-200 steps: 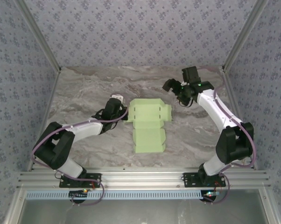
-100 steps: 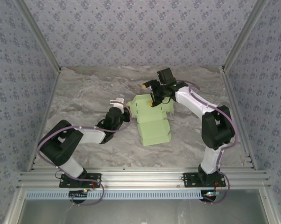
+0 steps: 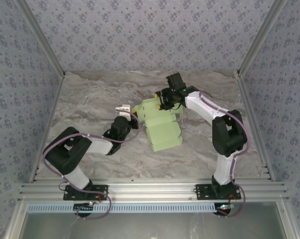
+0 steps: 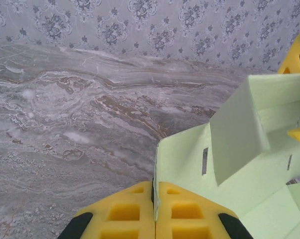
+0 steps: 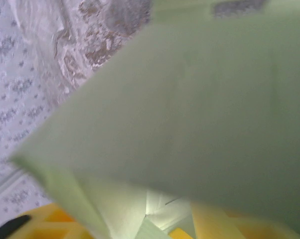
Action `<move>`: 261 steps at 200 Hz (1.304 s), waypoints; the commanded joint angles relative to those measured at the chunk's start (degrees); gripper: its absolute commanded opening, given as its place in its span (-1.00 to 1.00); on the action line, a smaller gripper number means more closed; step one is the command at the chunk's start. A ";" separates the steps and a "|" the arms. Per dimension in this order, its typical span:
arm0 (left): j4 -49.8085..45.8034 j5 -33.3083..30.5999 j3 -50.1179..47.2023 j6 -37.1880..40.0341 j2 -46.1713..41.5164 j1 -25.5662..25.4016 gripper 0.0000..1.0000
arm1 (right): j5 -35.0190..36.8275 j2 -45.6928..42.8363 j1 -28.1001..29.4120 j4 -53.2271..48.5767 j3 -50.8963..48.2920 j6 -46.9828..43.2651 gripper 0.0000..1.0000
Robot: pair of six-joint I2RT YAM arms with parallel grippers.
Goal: Fold the paper box
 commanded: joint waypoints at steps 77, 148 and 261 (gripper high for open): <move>-6.07 6.07 -1.44 0.22 -5.72 -0.13 0.09 | 1.06 1.70 0.73 -1.09 -0.05 -4.34 -0.91; -9.31 16.24 -11.98 2.89 -22.84 4.73 0.99 | -5.28 -3.21 -1.95 20.11 -15.09 -11.87 -0.98; -11.29 24.79 -13.96 10.85 -24.76 8.72 0.95 | -14.56 -4.89 -3.56 51.92 -26.14 -16.24 -0.97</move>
